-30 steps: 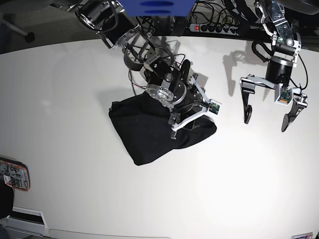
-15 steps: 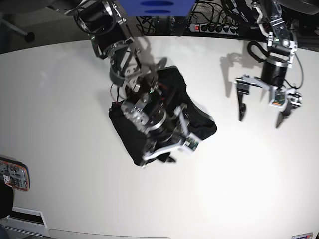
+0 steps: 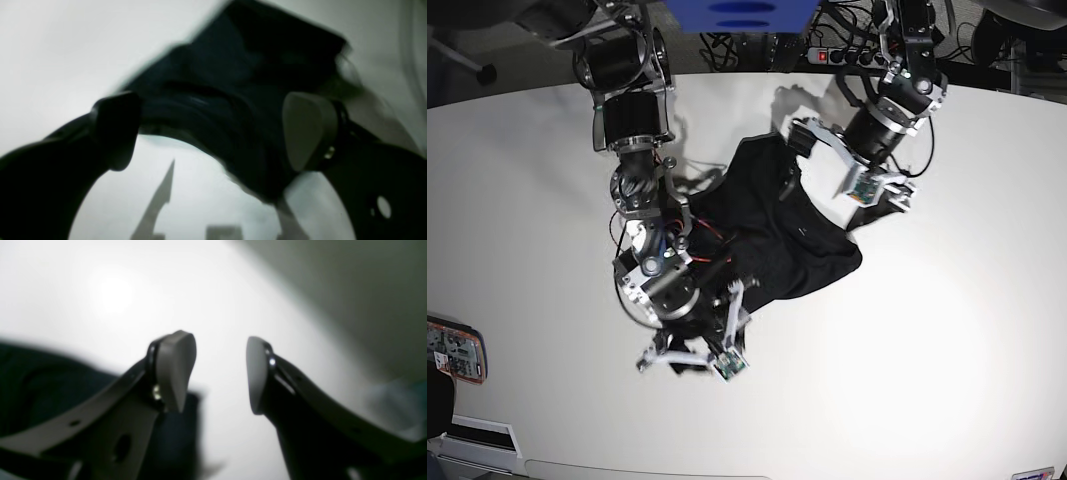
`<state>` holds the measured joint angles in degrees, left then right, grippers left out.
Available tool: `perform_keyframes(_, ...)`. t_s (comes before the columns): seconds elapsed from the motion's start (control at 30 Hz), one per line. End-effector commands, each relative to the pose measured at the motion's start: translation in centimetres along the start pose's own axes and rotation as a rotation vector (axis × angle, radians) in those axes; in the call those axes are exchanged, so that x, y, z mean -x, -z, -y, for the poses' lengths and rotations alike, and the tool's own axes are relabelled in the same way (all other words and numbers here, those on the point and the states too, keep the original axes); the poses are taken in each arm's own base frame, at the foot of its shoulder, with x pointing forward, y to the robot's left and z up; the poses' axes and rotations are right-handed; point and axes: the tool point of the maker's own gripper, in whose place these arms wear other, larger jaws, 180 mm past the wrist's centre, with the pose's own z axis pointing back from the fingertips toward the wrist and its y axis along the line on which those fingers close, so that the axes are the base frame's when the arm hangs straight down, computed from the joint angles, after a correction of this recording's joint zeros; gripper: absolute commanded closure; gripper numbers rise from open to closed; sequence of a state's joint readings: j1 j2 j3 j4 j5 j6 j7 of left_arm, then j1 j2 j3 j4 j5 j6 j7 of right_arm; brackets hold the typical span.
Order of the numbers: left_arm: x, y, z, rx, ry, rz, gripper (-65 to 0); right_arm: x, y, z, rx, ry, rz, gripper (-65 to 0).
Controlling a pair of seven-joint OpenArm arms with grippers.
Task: Fold the T-shirt properly
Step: 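Grasp the bundled shirt's edges with both grippers, then lift and shake the shirt bundle with both grippers, then lower it flat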
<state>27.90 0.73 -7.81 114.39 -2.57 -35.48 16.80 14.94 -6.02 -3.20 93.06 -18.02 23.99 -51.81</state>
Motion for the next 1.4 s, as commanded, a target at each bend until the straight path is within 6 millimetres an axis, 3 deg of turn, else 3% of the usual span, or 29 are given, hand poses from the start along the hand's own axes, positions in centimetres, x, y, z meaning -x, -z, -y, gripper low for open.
perform_keyframes(0.0, -1.0, 0.2, 0.8, 0.024, -0.015, 0.047, -65.0, -2.7, -0.1, 1.4, 0.012, 0.027, 0.080, -27.5)
perform_keyframes(0.17, 3.2, 1.4, 0.1, -0.079, -0.029, -0.086, -65.0, -4.5, 1.8, 2.0, -0.063, 0.098, 0.105, -27.5)
perform_keyframes(0.37, 4.5, 1.7, -0.5, -0.138, -0.032, -0.126, -65.0, -2.4, 3.7, 1.1, -0.104, 0.110, 0.028, -27.5)
perform_keyframes(0.57, 7.2, 2.8, -0.6, -0.117, -0.050, -0.188, -65.0, -3.0, 5.6, 1.8, -0.124, 0.115, 0.016, -27.5)
perform_keyframes(0.7, 7.1, 3.4, -0.2, -0.100, -0.045, -0.187, -65.0, -2.3, 7.0, 1.7, -0.149, 0.129, -0.012, -27.5)
perform_keyframes(0.93, 7.8, 4.0, -0.9, -0.106, -0.045, -0.205, -65.0, 0.7, 8.9, -0.3, -0.207, 0.179, -0.050, -27.5)
perform_keyframes(1.07, 8.0, 4.0, -0.9, -0.107, -0.047, -0.210, -65.0, 3.8, 9.6, -1.0, -0.230, 0.207, -0.103, -27.5)
perform_keyframes(1.13, 8.0, 4.0, -1.0, -0.111, -0.048, -0.210, -65.0, 4.0, 9.7, -1.5, -0.240, 0.181, -0.105, -27.5)
perform_keyframes(1.2, 8.2, 3.7, -1.9, -0.134, -0.052, -0.213, -65.0, 3.8, 9.8, -2.3, -0.256, 0.141, -0.106, -27.5)
perform_keyframes(1.37, 7.5, 3.2, -4.8, -0.207, -0.051, -0.197, -65.0, 6.1, 9.5, -2.1, -0.259, 0.017, -0.165, -27.5)
